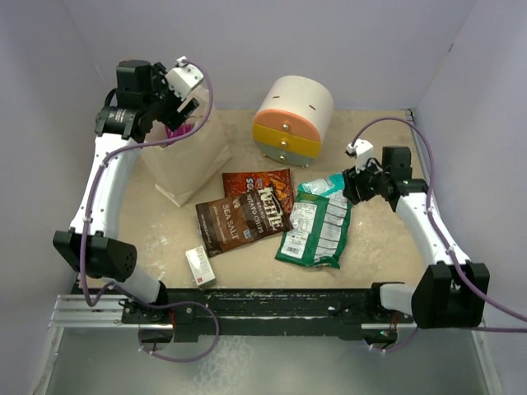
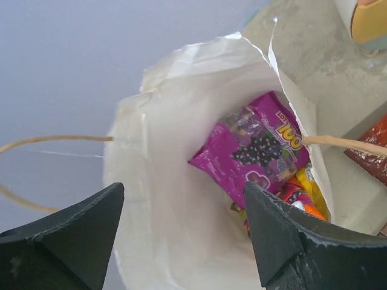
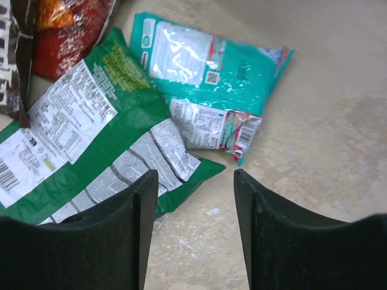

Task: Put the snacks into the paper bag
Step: Place the snack in the paper bag, then pick up the snack from the center of the board, then place the snack in the paper bag.

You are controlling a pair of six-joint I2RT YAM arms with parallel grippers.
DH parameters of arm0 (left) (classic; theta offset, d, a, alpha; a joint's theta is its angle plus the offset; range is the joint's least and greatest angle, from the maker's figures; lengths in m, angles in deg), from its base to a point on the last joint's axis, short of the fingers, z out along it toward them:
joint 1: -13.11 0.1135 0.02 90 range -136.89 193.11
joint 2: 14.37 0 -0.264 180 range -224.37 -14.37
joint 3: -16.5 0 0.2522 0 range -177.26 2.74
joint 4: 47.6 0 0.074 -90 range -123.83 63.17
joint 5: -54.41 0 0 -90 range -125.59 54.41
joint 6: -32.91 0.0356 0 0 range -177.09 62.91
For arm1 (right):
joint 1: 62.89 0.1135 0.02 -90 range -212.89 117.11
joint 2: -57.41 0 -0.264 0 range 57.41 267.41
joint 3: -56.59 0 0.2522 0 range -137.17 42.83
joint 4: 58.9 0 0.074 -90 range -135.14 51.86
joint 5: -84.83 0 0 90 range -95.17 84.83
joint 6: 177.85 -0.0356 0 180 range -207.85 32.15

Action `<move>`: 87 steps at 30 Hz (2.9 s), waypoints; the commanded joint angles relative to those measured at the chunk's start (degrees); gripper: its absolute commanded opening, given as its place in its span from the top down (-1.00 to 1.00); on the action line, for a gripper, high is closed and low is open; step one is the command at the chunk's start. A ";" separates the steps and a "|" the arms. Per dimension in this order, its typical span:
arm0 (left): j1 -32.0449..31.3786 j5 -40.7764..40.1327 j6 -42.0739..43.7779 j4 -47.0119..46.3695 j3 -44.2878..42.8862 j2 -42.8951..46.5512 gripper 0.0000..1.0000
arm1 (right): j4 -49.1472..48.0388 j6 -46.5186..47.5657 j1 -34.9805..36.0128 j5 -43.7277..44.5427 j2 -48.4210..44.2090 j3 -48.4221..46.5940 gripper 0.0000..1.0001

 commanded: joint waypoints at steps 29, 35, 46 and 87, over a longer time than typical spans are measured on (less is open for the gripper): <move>-0.25 21.09 -14.75 -2.15 9.42 17.65 -0.89 | 5.87 -8.19 -0.01 1.77 32.81 -19.34 -0.36; -0.25 22.03 -14.96 -2.62 10.97 18.15 -0.89 | 5.64 -7.81 -0.09 -0.30 36.24 -18.87 -0.35; -0.25 24.63 -16.03 -2.84 11.93 19.26 -0.89 | 7.55 -5.39 -0.53 -6.22 37.84 -20.28 0.15; -19.55 37.51 -32.50 -11.64 8.58 7.81 -0.74 | 16.64 6.63 5.48 -25.43 4.57 -32.72 1.00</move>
